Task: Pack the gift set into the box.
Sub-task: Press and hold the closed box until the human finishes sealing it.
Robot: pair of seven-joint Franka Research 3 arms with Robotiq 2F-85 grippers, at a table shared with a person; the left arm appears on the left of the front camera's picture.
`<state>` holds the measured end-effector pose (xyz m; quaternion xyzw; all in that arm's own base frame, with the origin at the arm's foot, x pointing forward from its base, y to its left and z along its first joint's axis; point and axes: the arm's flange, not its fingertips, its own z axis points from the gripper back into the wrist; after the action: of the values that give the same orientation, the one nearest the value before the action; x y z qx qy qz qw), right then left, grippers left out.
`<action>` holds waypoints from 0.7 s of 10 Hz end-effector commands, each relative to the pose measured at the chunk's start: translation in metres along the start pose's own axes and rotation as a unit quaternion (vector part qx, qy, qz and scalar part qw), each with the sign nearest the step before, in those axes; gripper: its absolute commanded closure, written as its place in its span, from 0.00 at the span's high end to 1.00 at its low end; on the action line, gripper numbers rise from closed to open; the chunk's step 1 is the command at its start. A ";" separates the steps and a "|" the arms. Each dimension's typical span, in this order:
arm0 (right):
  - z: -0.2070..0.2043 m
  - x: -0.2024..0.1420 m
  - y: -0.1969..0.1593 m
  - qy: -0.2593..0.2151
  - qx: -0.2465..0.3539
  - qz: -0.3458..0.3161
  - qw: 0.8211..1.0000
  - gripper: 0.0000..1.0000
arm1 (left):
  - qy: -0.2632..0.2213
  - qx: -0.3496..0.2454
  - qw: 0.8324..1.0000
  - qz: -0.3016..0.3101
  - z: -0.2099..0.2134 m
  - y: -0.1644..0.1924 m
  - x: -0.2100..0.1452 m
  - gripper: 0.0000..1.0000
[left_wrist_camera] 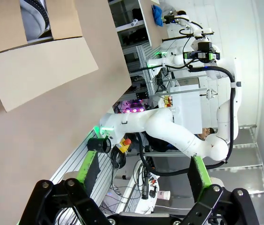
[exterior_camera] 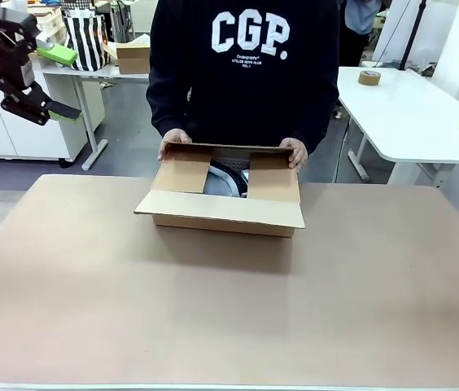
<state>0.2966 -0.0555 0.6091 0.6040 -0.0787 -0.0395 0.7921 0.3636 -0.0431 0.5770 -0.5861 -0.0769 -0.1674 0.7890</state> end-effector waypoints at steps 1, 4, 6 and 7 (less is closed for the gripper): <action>0.000 0.002 0.002 0.000 0.011 0.013 1.000 1.00 | -0.004 -0.007 1.000 0.005 0.003 -0.004 0.002 1.00; 0.000 0.002 0.002 0.000 0.011 0.013 1.000 1.00 | -0.004 -0.007 1.000 0.005 0.003 -0.004 0.002 1.00; 0.000 0.002 0.002 0.000 0.011 0.013 1.000 1.00 | -0.004 -0.007 1.000 0.005 0.003 -0.004 0.002 1.00; 0.000 0.002 0.002 0.000 0.011 0.013 1.000 1.00 | -0.004 -0.007 1.000 0.005 0.003 -0.004 0.002 1.00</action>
<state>0.2965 -0.0555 0.6091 0.6041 -0.0788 -0.0393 0.7921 0.3636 -0.0431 0.5770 -0.5861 -0.0769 -0.1674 0.7891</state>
